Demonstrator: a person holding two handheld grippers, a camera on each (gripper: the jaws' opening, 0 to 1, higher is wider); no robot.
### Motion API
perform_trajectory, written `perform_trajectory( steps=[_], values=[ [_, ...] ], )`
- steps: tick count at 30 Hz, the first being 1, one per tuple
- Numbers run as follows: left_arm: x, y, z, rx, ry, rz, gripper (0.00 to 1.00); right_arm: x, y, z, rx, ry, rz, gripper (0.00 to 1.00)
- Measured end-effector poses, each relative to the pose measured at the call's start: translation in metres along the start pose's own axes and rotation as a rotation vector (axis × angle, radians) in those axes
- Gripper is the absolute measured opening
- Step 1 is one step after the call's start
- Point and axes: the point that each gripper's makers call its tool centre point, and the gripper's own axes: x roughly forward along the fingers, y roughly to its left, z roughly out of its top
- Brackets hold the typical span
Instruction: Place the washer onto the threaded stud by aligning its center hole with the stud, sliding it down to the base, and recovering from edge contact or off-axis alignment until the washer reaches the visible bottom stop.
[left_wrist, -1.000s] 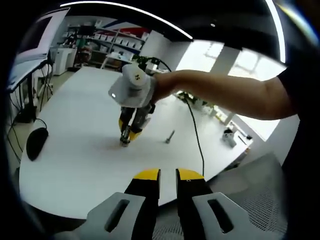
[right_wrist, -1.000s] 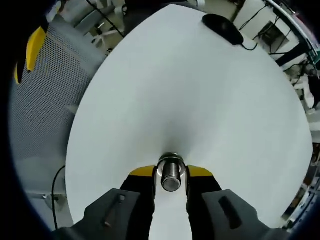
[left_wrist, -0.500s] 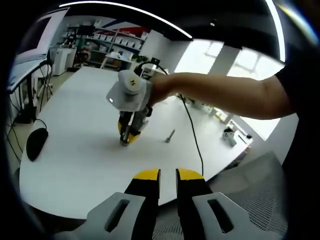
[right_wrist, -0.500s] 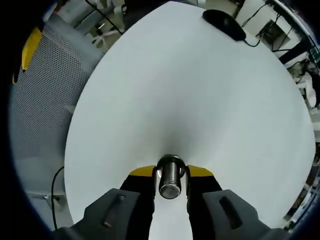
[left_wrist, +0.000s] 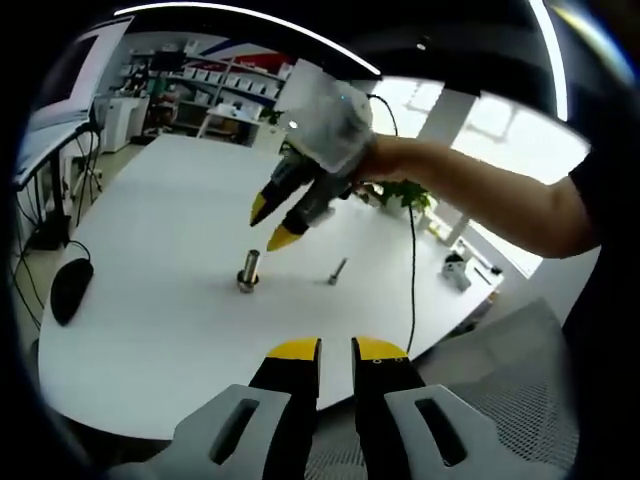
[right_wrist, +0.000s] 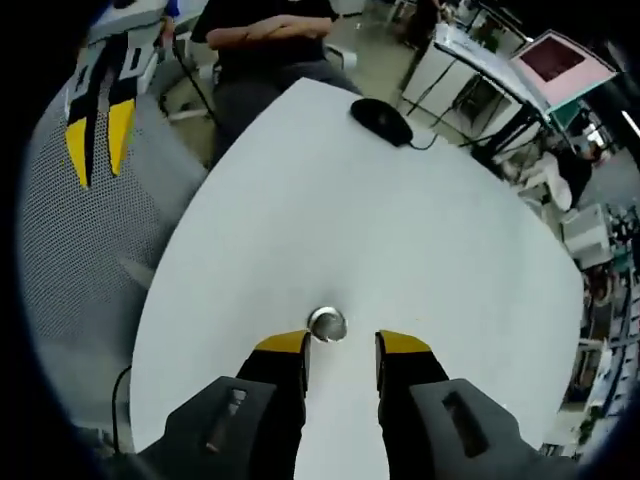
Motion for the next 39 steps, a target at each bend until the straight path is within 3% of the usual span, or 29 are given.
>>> perform_trajectory(
  steps=[4, 8, 11, 12, 14, 17, 22, 25, 29, 32, 37, 39],
  values=[
    [0.000, -0.002, -0.002, 0.005, 0.010, -0.006, 0.10, -0.040, -0.004, 0.007, 0.123, -0.124, -0.111, 0.27],
    [0.000, -0.002, -0.001, 0.009, 0.008, -0.005, 0.10, -0.077, -0.006, -0.004, 0.255, -0.188, -0.201, 0.29],
    [0.000, -0.003, -0.002, 0.011, 0.008, -0.005, 0.10, -0.106, -0.003, -0.019, 0.347, -0.233, -0.271, 0.30],
    [0.000, -0.003, -0.002, 0.012, 0.007, -0.006, 0.10, -0.117, -0.002, -0.031, 0.448, -0.249, -0.299, 0.30],
    [-0.001, -0.004, -0.001, 0.022, 0.004, -0.004, 0.10, -0.137, -0.001, -0.047, 0.567, -0.300, -0.360, 0.30],
    [-0.001, -0.005, -0.002, 0.027, 0.003, -0.007, 0.10, -0.154, 0.010, -0.065, 0.703, -0.373, -0.397, 0.31],
    [0.000, -0.008, -0.002, 0.047, 0.004, -0.017, 0.10, -0.175, 0.052, -0.082, 0.915, -0.506, -0.439, 0.32],
    [0.002, -0.012, -0.009, 0.061, 0.043, -0.034, 0.10, -0.177, 0.077, -0.094, 1.003, -0.521, -0.432, 0.33],
    [0.000, -0.012, -0.006, 0.071, 0.025, -0.027, 0.10, -0.185, 0.112, -0.101, 1.091, -0.576, -0.444, 0.33],
    [-0.001, -0.011, 0.001, 0.078, -0.017, -0.018, 0.10, -0.183, 0.138, -0.111, 1.107, -0.543, -0.443, 0.33],
    [-0.001, -0.011, 0.000, 0.079, -0.014, -0.016, 0.10, -0.181, 0.167, -0.129, 1.158, -0.492, -0.465, 0.32],
    [-0.001, -0.011, 0.001, 0.075, -0.019, -0.019, 0.10, -0.190, 0.167, -0.152, 1.222, -0.461, -0.628, 0.32]
  ],
)
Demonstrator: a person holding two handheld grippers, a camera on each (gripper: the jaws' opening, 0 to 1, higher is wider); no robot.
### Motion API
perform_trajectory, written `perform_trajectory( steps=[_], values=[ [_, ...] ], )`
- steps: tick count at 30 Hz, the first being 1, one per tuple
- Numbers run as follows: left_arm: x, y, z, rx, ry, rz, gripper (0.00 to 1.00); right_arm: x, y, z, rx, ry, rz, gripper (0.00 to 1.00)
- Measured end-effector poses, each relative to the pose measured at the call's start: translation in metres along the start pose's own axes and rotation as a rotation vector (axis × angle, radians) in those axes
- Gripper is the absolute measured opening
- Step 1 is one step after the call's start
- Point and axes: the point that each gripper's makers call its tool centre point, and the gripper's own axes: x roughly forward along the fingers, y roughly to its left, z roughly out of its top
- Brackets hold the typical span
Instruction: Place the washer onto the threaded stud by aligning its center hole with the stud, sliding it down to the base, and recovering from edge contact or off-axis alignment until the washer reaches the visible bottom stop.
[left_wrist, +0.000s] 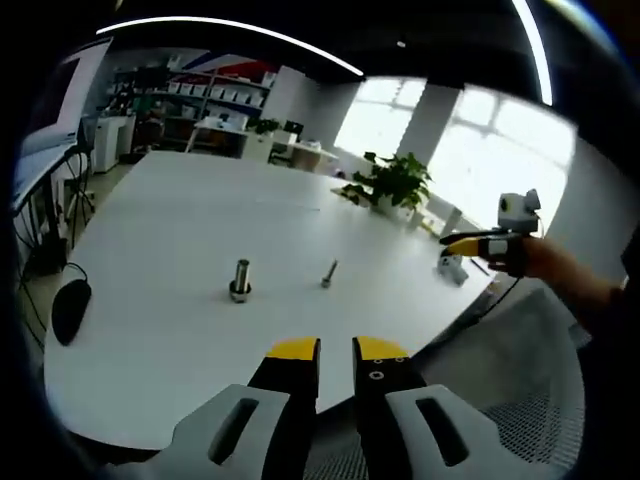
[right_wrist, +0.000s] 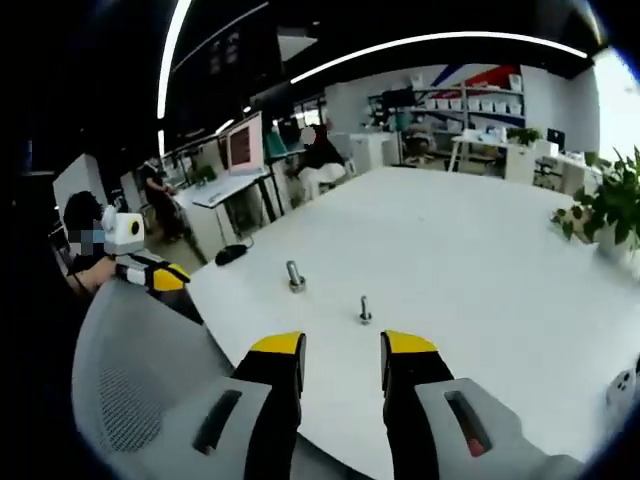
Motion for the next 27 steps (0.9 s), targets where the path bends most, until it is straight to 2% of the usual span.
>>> perform_trajectory(
  steps=[4, 5, 6, 7, 9, 12, 13, 15, 16, 18, 23, 25, 27],
  values=[
    [0.001, 0.000, -0.002, 0.001, 0.012, -0.002, 0.10, -0.009, -0.002, -0.010, 0.038, -0.029, -0.043, 0.30],
    [0.001, 0.000, -0.002, 0.000, 0.013, -0.001, 0.10, -0.011, -0.003, -0.011, 0.032, -0.024, -0.053, 0.28],
    [0.001, 0.000, -0.002, -0.004, 0.013, -0.002, 0.11, -0.018, -0.012, -0.007, 0.007, -0.029, -0.110, 0.25],
    [0.000, -0.001, -0.002, -0.009, 0.009, -0.008, 0.12, -0.021, -0.012, -0.005, -0.005, -0.034, -0.113, 0.25],
    [0.000, -0.001, 0.001, -0.018, -0.006, -0.013, 0.12, -0.026, -0.007, -0.006, -0.015, -0.010, -0.088, 0.25],
    [0.000, 0.000, 0.000, -0.016, -0.006, -0.003, 0.12, -0.030, 0.001, -0.019, -0.018, 0.019, -0.076, 0.26],
    [0.000, 0.001, 0.000, -0.021, -0.003, -0.001, 0.12, -0.031, 0.001, -0.026, -0.028, 0.019, -0.096, 0.26],
    [0.000, 0.001, -0.003, -0.027, 0.015, -0.002, 0.12, -0.032, 0.008, -0.043, -0.002, 0.076, -0.077, 0.25],
    [0.000, 0.001, -0.003, -0.026, 0.016, -0.003, 0.12, -0.032, 0.009, -0.044, 0.000, 0.066, -0.082, 0.25],
    [0.000, 0.001, -0.003, -0.025, 0.012, -0.003, 0.12, -0.032, 0.015, -0.048, 0.057, 0.053, -0.072, 0.25],
    [0.000, 0.001, -0.003, -0.023, 0.014, -0.006, 0.12, -0.026, 0.032, -0.065, 0.117, 0.077, -0.034, 0.25],
    [-0.001, 0.002, -0.004, -0.033, 0.016, -0.005, 0.12, -0.026, 0.023, -0.047, 0.104, -0.019, -0.056, 0.25],
    [0.000, 0.000, -0.004, -0.025, 0.018, -0.012, 0.12, -0.025, 0.022, -0.049, 0.109, -0.003, -0.050, 0.25]
  ],
)
